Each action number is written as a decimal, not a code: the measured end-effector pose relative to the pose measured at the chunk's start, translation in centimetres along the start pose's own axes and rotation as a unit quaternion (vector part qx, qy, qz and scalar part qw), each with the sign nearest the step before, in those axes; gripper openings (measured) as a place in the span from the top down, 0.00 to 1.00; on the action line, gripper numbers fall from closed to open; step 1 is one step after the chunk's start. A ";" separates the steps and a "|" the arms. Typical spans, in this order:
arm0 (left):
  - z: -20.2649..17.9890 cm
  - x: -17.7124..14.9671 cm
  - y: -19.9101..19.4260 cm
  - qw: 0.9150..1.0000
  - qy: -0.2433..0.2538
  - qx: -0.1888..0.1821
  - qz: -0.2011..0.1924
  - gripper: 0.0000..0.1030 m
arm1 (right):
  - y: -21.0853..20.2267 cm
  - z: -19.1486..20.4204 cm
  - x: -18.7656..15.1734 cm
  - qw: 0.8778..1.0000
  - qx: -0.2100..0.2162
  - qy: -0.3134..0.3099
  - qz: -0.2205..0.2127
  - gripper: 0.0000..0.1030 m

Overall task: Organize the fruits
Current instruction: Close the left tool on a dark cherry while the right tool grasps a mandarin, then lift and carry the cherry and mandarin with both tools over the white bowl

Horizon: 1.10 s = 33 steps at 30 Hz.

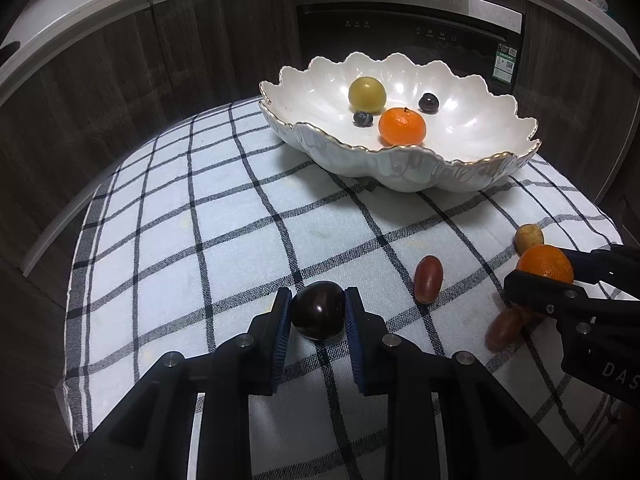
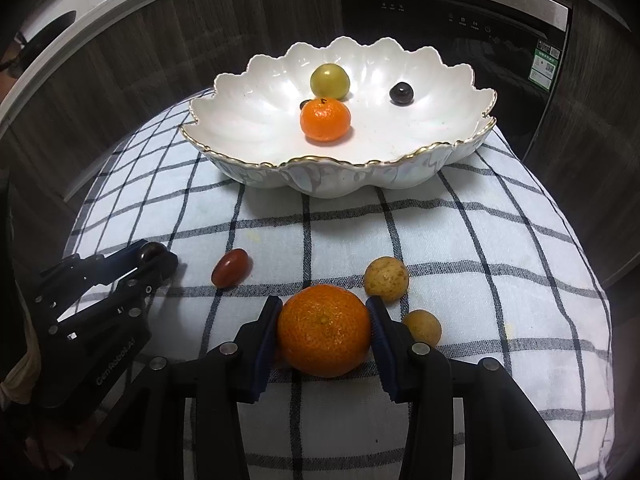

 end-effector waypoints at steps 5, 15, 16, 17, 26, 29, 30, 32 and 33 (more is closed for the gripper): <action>0.0 0.1 -0.8 1.000 -0.004 0.005 -0.003 0.74 | -0.7 0.2 0.3 1.000 0.005 -0.004 -0.007 0.57; -0.2 0.5 -3.0 1.000 -0.015 0.018 -0.011 0.74 | -2.6 0.3 1.2 0.999 0.009 -0.017 -0.033 0.57; -0.2 0.6 -3.3 1.000 -0.018 0.021 -0.013 0.74 | -2.8 0.3 1.3 0.999 0.010 -0.019 -0.036 0.57; -0.2 0.7 -3.4 0.999 -0.019 0.023 -0.014 0.74 | -3.0 0.2 1.5 0.999 0.011 -0.020 -0.039 0.57; -1.0 1.8 -5.1 0.999 -0.029 0.030 -0.021 0.74 | -4.6 -0.3 2.6 0.998 0.011 -0.029 -0.060 0.57; -1.4 2.4 -5.7 0.999 -0.032 0.035 -0.027 0.74 | -5.1 -0.9 3.1 0.997 0.009 -0.028 -0.066 0.57; -1.5 2.6 -5.9 0.998 -0.035 0.034 -0.027 0.74 | -5.2 -1.1 3.3 0.997 0.008 -0.028 -0.068 0.57; -1.8 3.0 -6.2 0.998 -0.038 0.034 -0.029 0.74 | -5.6 -1.8 3.7 0.997 0.003 -0.025 -0.073 0.57; -2.0 3.2 -6.3 0.998 -0.037 0.035 -0.031 0.74 | -5.7 -2.1 3.8 0.997 0.002 -0.024 -0.075 0.57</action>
Point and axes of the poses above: each gripper's, at about its wrist camera, not at the fingertips, and y roughly the way its jaws point, z to its left, x to its top, the point moved 7 cm from there along y, roughly the way its jaws point, and after that the axes turned 2 degrees about x, right-handed, at the moved point
